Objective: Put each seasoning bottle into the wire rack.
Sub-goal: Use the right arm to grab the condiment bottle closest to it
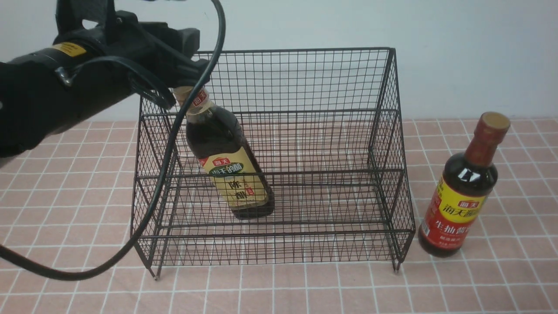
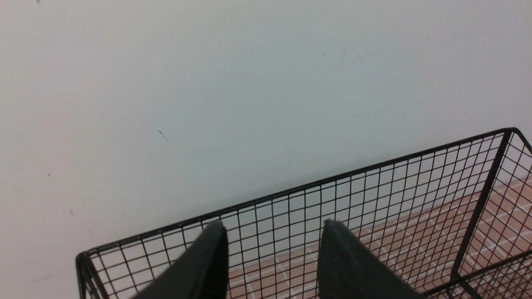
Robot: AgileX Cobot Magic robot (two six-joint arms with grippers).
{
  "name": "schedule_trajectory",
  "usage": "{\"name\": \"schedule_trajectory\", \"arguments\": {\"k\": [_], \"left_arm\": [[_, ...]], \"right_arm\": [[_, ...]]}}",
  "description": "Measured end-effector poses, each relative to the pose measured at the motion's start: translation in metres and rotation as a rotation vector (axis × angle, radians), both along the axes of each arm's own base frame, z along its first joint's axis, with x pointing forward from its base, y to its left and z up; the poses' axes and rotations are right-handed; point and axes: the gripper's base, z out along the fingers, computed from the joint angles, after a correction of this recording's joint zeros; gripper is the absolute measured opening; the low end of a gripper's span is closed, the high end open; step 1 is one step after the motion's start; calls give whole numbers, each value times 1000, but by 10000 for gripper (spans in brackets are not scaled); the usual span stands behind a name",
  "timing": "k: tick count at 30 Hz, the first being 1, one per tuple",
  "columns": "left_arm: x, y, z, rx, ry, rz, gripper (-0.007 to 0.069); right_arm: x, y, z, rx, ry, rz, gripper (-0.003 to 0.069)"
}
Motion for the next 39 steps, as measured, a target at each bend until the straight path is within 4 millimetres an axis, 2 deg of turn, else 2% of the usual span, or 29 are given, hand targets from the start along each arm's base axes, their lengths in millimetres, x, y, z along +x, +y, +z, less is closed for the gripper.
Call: {"name": "schedule_trajectory", "arguments": {"k": [4, 12, 19, 23, 24, 25, 29, 35, 39], "left_arm": [[-5, 2, 7, -3, -23, -2, 226], [-8, 3, 11, 27, -48, -7, 227], [-23, 9, 28, 40, -117, -10, 219], [-30, 12, 36, 35, -146, -9, 165], [-33, 13, 38, 32, -155, -9, 124], [-33, 13, 38, 33, -155, -9, 119], [-38, 11, 38, 39, -127, -45, 13], [-60, 12, 42, 60, -60, -145, -7], [-83, 31, 51, 46, -20, -146, -7]], "right_arm": [[0, 0, 0, 0, 0, 0, -14], [0, 0, 0, 0, 0, 0, -14], [0, 0, 0, 0, 0, 0, -14], [0, 0, 0, 0, 0, 0, -14], [0, 0, 0, 0, 0, 0, -14], [0, 0, 0, 0, 0, 0, -14], [0, 0, 0, 0, 0, 0, -14], [0, 0, 0, 0, 0, 0, -14], [0, 0, 0, 0, 0, 0, -14]]}}
